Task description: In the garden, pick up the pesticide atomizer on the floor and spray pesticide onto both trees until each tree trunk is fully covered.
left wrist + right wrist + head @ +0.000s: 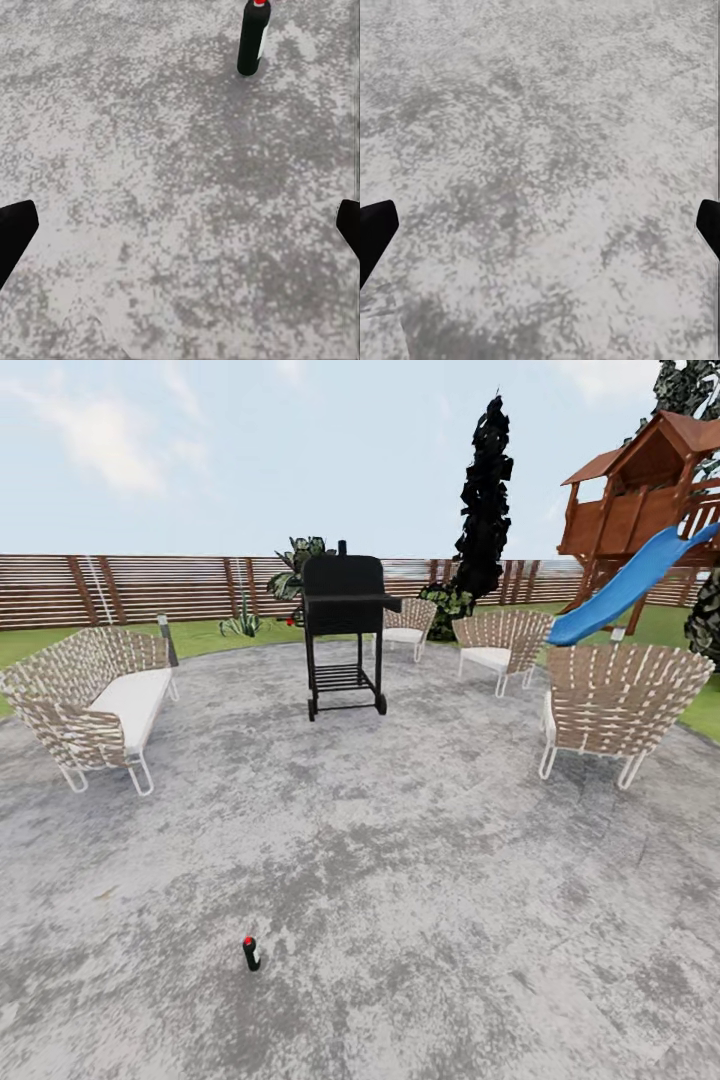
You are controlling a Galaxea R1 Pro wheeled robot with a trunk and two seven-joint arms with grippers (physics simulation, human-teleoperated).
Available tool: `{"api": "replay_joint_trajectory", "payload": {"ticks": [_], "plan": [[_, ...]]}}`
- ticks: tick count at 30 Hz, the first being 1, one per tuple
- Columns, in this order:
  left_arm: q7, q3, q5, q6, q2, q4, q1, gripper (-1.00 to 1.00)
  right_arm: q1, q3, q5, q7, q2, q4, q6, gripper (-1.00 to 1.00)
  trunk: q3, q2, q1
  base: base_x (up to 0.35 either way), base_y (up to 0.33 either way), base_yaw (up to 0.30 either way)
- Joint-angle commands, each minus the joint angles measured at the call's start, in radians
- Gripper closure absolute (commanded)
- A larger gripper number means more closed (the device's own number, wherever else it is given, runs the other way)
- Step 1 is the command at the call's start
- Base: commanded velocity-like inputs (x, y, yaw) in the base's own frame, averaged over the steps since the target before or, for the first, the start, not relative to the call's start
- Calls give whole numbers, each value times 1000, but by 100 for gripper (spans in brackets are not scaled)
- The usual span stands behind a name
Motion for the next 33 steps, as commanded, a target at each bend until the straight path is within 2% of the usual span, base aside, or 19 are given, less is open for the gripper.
{"api": "replay_joint_trajectory", "payload": {"ticks": [1,8,10,11,12,16,20,26,28,30,31,33], "plan": [[1,1,1,-3,0,1,-1,-100,-1,-1,0,0,0,1,-3,-100,-1,0,0,241,-176,2],[2,3,2,-2,3,-2,-1,-100,-1,-2,0,1,-1,-3,-3,-100,-1,0,0,241,-176,0],[2,23,2,-3,5,-3,-1,-100,-1,-1,-1,1,0,-4,-3,-100,-1,0,0,240,-176,4],[1,55,2,-4,5,-8,-1,-100,-1,0,-1,0,2,-5,-3,-100,-1,0,0,240,-176,138],[1,70,1,-4,6,-10,-1,-100,-1,0,-1,0,4,-5,-3,-100,-1,0,0,241,-176,189],[0,94,1,-5,6,-13,-1,-100,-1,-3,-1,-2,7,-1,-3,-100,-1,0,0,241,-175,246],[-1,91,-5,-5,-1,-12,-1,-100,-1,-4,-2,-5,7,-1,-3,-100,-1,0,0,242,-174,256],[-6,79,-15,0,-9,-18,-10,-100,-1,-7,-3,-6,1,-16,-3,-100,-1,0,0,133,-73,55],[-10,76,-15,6,-11,-36,-35,-100,-10,-6,-2,-6,0,-75,-2,-100,-1,0,0,12,-5,4],[-11,73,-20,18,-15,-62,-98,-100,-36,-6,-1,-5,-1,-167,5,-100,-1,0,0,5,-2,2],[-11,65,-38,63,-17,-76,-172,-100,-61,-7,-1,-5,-1,-240,24,-100,-1,0,0,1,-1,0],[-11,56,-51,107,-18,-80,-213,-100,-71,-6,-2,-5,-2,-262,45,-100,-1,0,0,0,0,0]]}}
